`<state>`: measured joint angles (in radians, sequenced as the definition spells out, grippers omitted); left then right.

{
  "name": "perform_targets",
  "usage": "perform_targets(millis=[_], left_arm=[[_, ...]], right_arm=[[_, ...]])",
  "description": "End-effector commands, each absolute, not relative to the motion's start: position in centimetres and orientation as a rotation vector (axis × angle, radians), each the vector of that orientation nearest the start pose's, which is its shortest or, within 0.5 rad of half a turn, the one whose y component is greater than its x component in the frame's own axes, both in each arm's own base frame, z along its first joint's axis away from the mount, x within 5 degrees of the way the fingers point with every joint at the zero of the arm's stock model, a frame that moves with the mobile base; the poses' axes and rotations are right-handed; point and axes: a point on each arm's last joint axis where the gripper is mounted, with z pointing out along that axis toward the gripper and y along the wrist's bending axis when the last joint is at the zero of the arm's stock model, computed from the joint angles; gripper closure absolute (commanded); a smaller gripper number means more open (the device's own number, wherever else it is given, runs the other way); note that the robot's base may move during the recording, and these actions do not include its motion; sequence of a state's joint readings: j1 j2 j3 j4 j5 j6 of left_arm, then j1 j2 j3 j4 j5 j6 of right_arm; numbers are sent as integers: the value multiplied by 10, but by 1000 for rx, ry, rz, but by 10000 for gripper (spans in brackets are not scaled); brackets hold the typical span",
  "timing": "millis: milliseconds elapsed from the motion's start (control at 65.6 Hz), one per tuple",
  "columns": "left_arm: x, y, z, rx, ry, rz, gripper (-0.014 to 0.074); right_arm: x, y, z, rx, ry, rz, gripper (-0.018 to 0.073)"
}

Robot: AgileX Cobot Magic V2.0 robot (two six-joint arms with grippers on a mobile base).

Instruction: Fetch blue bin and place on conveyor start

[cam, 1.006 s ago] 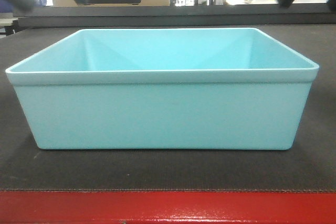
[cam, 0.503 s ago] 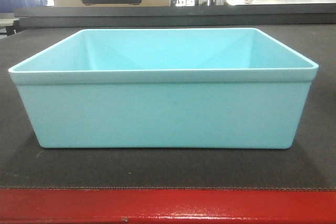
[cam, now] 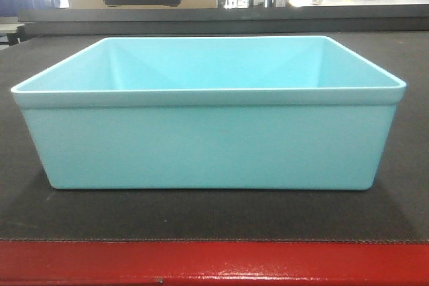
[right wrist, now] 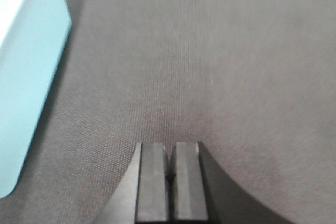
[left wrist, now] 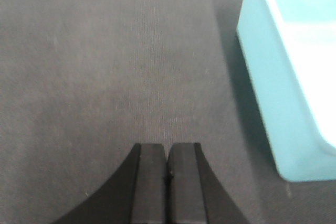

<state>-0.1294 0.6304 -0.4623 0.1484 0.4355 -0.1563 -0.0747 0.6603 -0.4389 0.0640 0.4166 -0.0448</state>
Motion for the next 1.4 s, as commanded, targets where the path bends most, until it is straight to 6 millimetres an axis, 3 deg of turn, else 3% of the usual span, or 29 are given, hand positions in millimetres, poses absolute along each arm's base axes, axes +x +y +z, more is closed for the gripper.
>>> perform_targets(millis=[0, 183, 335, 1128, 1250, 1387], left_arm=[[110, -9, 289, 69, 1959, -39, 707], [79, -5, 306, 57, 1777, -54, 707], [65, -3, 311, 51, 1701, -60, 707], [61, -3, 311, 47, 1686, -66, 707], [55, 0, 304, 9, 1719, -34, 707], [47, 2, 284, -9, 1610, 15, 707]], right_arm=[[112, -7, 280, 33, 1969, -48, 721], [68, -4, 307, 18, 1663, -70, 721], [48, -2, 313, 16, 1555, -74, 721], [46, -2, 314, 15, 1550, -74, 721], [46, -2, 314, 15, 1550, -74, 721], [46, -2, 314, 15, 1550, -74, 721]])
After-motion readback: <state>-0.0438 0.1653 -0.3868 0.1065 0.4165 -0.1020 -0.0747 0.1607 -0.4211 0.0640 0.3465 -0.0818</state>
